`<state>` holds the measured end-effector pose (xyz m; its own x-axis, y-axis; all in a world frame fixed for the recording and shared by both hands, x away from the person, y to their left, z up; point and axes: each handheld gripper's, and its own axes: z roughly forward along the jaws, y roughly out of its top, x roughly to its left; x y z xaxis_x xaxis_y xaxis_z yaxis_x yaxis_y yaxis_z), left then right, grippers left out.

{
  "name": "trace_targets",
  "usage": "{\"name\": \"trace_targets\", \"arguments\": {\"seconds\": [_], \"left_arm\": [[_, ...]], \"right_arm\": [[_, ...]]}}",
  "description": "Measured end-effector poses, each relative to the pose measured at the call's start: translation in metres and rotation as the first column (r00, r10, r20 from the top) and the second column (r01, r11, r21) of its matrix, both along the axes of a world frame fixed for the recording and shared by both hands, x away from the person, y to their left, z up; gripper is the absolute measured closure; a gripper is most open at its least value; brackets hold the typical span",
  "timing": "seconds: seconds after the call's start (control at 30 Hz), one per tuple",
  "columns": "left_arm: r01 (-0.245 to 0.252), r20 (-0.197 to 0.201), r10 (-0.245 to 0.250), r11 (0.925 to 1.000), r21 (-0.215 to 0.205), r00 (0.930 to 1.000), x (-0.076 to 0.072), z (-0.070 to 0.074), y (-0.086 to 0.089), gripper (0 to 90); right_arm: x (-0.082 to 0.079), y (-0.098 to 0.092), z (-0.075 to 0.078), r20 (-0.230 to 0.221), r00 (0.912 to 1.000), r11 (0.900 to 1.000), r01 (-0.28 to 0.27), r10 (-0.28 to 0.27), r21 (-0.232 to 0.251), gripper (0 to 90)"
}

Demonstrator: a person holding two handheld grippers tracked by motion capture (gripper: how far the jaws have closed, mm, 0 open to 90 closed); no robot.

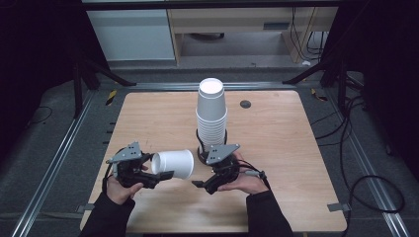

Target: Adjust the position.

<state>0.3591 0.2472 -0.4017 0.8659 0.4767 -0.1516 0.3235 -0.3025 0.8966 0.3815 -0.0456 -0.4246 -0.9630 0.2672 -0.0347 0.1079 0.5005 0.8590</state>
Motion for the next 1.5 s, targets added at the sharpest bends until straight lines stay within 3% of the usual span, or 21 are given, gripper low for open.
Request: {"name": "trace_targets", "arguments": {"seconds": [0.3, 0.57, 0.93, 1.07, 1.27, 1.5], "left_arm": [[0.061, 0.013, -0.06, 0.9979, -0.022, 0.9981, -0.005, 0.002, -0.007, 21.6], [0.116, 0.011, -0.116, 0.9932, -0.005, 0.9932, -0.007, 0.0, -0.014, 21.7], [0.151, 0.002, -0.151, 0.9886, 0.0, 0.9886, -0.008, -0.002, -0.018, 21.9], [0.146, 0.0, -0.146, 0.9893, 0.008, 0.9893, -0.008, -0.003, -0.018, 22.1], [0.147, 0.001, -0.147, 0.9889, -0.021, 0.9891, -0.008, -0.001, -0.016, 22.1], [0.16, 0.0, -0.16, 0.9872, -0.005, 0.9872, -0.009, -0.003, -0.02, 22.1]], "right_arm": [[0.001, 0.007, -0.007, -0.051, 0.9981, 0.997, -0.03, 0.034, 0.064, 6.8], [0.003, 0.012, -0.007, -0.076, 0.9937, 0.992, -0.075, 0.083, 0.103, 6.3], [0.004, 0.021, -0.012, -0.105, 0.984, 0.986, -0.135, 0.144, 0.093, 4.5], [0.003, 0.022, -0.013, -0.091, 0.9854, 0.987, -0.136, 0.144, 0.084, 5.4], [0.003, 0.022, -0.013, -0.089, 0.9859, 0.987, -0.134, 0.142, 0.087, 5.1], [0.003, 0.027, -0.014, -0.095, 0.982, 0.983, -0.155, 0.164, 0.094, 6.2]]}}
